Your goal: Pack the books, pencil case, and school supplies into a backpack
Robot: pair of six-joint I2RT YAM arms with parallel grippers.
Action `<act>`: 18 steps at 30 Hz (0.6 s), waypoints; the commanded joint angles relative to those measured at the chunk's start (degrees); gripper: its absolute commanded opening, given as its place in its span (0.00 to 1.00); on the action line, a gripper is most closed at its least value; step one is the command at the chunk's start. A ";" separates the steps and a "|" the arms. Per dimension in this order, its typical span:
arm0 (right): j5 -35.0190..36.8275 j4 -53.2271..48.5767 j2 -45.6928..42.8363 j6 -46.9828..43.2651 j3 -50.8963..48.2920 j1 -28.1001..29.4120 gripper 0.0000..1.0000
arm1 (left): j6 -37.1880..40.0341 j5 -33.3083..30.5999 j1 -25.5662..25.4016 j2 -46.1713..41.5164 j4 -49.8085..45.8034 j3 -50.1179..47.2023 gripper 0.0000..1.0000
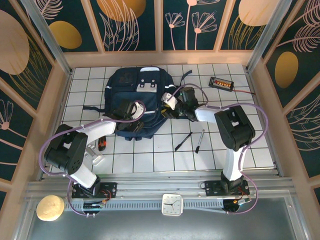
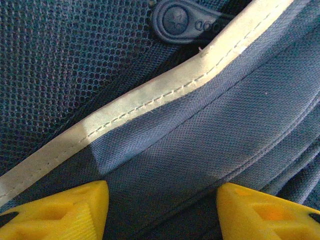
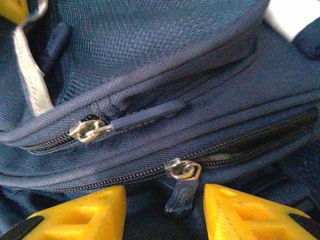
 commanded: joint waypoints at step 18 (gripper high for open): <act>16.14 -1.03 6.49 -7.84 9.08 0.61 0.00 | 1.53 -1.20 -0.13 5.44 -9.82 -2.80 0.52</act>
